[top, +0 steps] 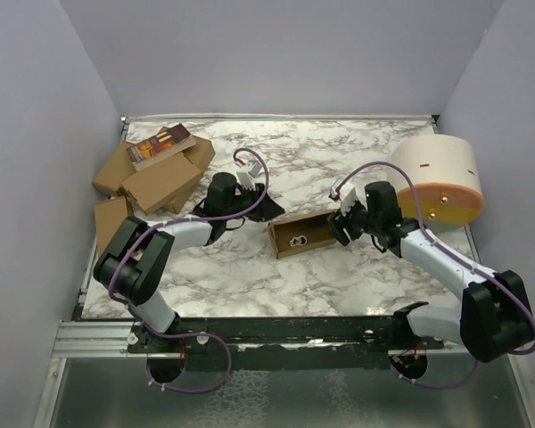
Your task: Fold the paper box
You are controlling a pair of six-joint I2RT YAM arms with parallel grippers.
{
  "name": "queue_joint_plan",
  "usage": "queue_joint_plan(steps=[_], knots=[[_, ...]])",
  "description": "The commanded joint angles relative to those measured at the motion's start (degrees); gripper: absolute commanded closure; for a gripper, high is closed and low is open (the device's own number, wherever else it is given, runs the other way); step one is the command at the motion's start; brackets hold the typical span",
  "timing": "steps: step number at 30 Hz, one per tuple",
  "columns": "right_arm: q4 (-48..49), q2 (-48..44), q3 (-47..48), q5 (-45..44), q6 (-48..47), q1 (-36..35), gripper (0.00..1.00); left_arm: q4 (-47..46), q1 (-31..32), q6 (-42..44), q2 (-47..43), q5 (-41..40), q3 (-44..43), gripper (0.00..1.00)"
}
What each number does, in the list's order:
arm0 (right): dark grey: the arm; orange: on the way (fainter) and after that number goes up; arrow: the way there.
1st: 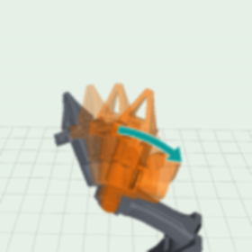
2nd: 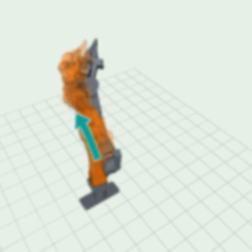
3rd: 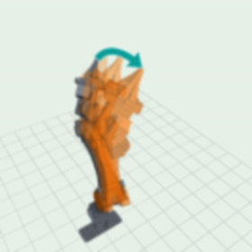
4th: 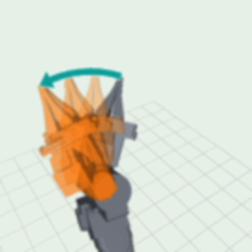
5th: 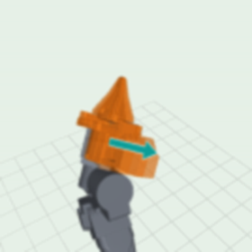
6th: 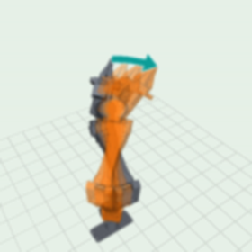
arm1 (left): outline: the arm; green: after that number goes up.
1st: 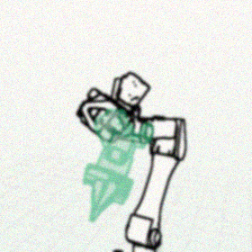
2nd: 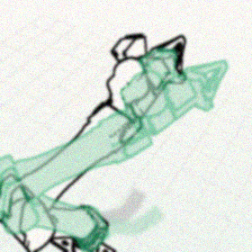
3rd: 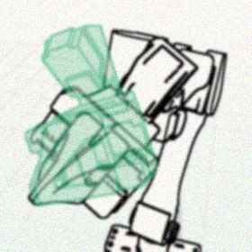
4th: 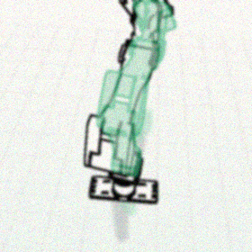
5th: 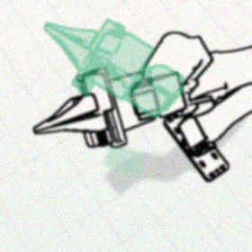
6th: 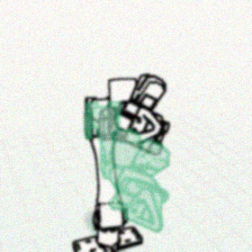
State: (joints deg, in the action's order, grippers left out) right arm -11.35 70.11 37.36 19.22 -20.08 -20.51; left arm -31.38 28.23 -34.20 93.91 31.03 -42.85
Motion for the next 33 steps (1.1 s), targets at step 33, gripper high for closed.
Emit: queue_joint_plan(steps=[33], knots=[[-34.7,-0.5,9.4,9.4,-38.0,5.9,0.11,7.0,6.0,11.2,1.9,6.4,-6.3,0.77]])
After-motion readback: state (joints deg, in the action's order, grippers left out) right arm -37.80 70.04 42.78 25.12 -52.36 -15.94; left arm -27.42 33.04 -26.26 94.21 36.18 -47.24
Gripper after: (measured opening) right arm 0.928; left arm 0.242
